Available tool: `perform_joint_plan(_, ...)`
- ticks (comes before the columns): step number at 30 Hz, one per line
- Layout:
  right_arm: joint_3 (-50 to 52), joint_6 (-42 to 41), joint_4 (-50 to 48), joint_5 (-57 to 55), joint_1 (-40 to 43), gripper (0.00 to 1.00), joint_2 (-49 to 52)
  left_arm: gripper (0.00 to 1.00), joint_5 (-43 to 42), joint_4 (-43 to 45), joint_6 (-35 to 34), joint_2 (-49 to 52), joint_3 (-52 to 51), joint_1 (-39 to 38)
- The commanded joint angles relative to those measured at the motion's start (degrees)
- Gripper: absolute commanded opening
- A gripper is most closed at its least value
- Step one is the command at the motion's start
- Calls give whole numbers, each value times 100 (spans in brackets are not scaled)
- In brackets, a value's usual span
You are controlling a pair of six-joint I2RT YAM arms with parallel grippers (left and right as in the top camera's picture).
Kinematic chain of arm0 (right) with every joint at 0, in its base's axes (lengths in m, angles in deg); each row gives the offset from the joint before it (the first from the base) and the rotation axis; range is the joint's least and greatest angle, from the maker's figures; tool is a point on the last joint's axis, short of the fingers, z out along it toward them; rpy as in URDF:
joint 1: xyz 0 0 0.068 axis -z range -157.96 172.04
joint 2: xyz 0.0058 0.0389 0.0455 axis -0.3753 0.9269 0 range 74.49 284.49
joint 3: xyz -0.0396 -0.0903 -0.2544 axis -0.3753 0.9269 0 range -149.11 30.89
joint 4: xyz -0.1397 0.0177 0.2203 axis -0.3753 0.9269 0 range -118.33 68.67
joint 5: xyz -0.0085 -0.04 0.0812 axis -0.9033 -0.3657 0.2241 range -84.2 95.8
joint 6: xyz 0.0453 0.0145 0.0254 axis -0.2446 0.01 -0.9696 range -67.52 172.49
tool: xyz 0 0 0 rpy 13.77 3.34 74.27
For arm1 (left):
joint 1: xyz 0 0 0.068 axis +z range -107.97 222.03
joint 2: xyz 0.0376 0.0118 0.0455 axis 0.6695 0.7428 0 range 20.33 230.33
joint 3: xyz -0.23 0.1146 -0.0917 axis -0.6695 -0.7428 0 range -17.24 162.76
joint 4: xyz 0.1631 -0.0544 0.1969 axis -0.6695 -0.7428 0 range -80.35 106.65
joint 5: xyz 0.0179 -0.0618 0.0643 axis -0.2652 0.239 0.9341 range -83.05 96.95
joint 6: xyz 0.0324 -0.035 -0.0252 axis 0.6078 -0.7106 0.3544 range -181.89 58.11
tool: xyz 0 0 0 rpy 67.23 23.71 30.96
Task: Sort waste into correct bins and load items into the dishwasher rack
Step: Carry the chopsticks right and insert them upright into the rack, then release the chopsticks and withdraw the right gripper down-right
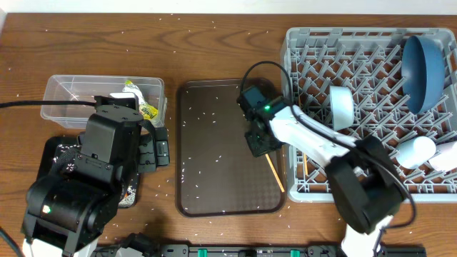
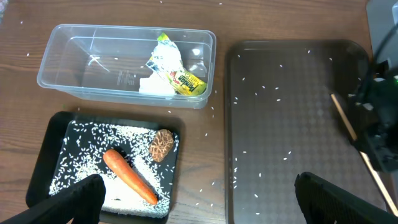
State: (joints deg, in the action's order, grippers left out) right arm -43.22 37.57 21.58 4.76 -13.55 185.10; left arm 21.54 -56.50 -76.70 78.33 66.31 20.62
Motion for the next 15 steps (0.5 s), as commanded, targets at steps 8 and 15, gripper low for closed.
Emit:
perform_joint_plan(8, -197, -446, 289, 83, 946, 1, -2092, 98, 72, -15, -28, -2, 81, 28)
perform_joint_plan(15, -186, -363, 387, -42, 2065, 1, -2162, 98, 72, -15, -28, -2, 81, 28)
